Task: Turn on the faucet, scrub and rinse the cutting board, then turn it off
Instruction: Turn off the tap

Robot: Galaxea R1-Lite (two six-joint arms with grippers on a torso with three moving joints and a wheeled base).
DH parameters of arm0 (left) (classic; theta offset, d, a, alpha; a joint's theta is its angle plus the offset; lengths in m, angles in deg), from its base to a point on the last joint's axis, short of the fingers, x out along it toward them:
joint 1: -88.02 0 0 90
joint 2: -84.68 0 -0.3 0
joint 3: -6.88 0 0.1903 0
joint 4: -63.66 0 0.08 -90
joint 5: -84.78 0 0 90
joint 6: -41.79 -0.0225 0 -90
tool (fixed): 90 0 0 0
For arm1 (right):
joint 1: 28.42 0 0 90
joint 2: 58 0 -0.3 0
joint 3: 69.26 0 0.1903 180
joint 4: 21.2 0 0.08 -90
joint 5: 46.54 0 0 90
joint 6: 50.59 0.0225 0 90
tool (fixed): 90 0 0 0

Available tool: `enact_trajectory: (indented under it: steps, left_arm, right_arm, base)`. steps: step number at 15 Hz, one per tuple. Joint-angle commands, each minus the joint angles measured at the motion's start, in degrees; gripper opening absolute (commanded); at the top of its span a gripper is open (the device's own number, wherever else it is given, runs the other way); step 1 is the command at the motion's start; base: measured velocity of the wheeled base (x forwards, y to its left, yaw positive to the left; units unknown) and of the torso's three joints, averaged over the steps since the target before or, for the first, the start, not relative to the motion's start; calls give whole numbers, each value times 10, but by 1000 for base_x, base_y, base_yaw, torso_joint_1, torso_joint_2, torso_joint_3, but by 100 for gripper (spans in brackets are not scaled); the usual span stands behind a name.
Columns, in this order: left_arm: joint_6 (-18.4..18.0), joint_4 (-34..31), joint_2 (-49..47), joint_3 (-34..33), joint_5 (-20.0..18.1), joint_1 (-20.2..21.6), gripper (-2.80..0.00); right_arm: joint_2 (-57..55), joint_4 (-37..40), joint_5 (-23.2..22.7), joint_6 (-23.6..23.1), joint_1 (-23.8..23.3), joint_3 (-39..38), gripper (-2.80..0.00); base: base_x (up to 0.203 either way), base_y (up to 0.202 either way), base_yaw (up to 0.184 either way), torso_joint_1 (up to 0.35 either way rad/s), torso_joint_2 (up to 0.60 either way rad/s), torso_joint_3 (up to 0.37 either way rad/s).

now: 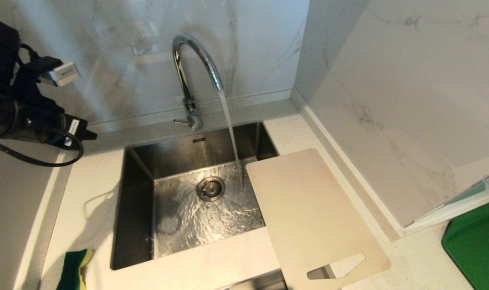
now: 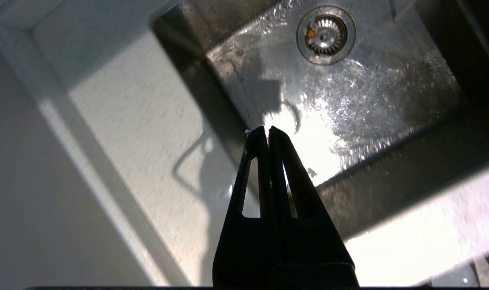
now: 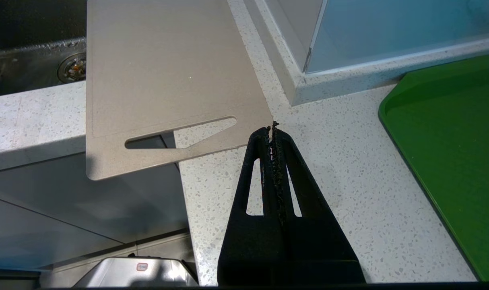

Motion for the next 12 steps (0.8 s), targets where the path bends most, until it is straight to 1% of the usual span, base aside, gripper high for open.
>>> enact_trajectory:
  steps: [1, 3, 4, 5, 8, 12]
  left_arm:
    - [5, 34, -102, 26, 13, -26, -280]
    - [27, 59, -154, 44, 17, -53, -280]
    - [39, 62, -173, 55, 15, -59, -280]
    - [47, 64, -191, 68, 13, -62, -280]
    - [55, 73, -239, 121, 6, -63, -280]
    - [80, 138, -295, 179, 5, -72, -280]
  right_arm:
    - [0, 0, 0, 0, 0, 0, -280]
    - [0, 0, 0, 0, 0, 0, -280]
    - [0, 0, 0, 0, 0, 0, -280]
    - [1, 0, 0, 0, 0, 0, -280]
    - [1, 0, 0, 0, 0, 0, -280]
    - [0, 0, 0, 0, 0, 0, -280]
  base:
    - [0, 0, 0, 0, 0, 0]
    - [0, 0, 0, 0, 0, 0]
    - [0, 0, 0, 0, 0, 0]
    - [0, 0, 0, 0, 0, 0]
    - [0, 0, 0, 0, 0, 0]
    - [0, 0, 0, 0, 0, 0]
